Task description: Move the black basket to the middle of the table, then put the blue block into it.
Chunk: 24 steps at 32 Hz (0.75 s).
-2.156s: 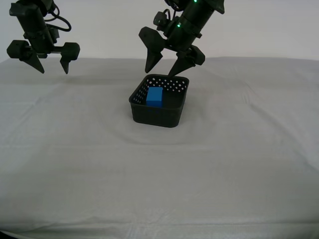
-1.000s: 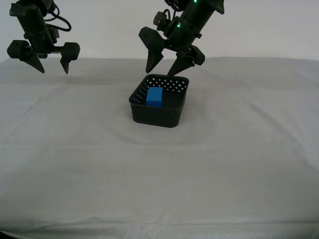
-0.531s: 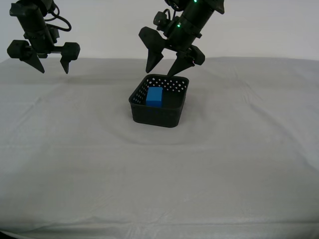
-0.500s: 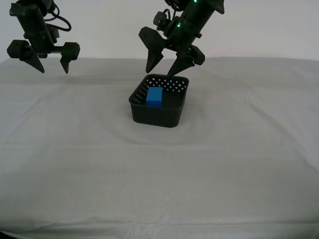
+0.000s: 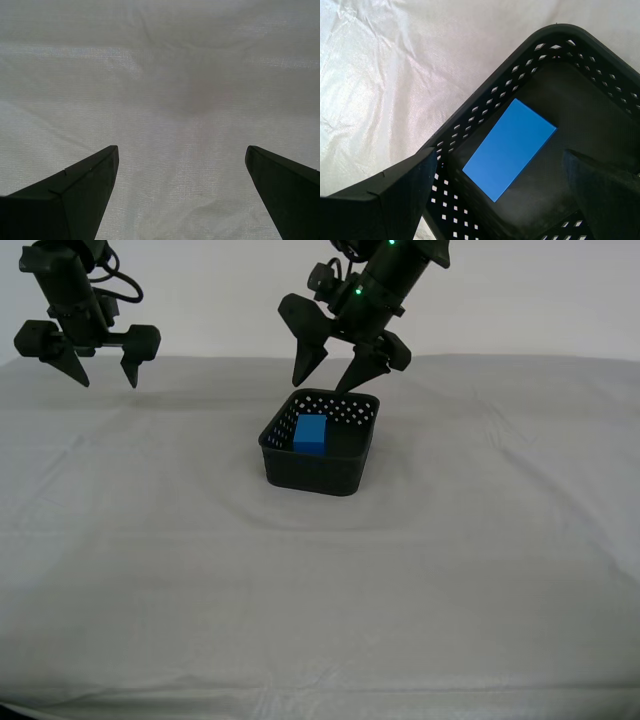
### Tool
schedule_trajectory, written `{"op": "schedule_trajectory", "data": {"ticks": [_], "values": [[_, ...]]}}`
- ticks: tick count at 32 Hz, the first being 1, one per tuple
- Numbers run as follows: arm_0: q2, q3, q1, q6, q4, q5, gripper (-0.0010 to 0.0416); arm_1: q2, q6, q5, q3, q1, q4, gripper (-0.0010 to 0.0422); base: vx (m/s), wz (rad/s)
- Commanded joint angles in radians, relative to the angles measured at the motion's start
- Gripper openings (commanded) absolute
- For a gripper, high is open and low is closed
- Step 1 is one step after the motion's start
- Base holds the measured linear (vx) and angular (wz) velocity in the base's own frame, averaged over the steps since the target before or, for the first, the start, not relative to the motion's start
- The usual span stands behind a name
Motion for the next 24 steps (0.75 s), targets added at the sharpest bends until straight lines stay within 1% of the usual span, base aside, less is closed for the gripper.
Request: {"op": "schedule_trajectory", "data": {"ticks": [1,24], "values": [[-0.001,0.001,0.0,-0.002,-0.001,-0.003,0.0351,0.001,0.002,0.0,0.0,0.0,0.0,0.035,0.0,0.0],[-0.001,0.001,0.0,-0.002,-0.001,-0.003,0.0351,0.001,0.002,0.0,0.0,0.0,0.0,0.035,0.0,0.0]]}}
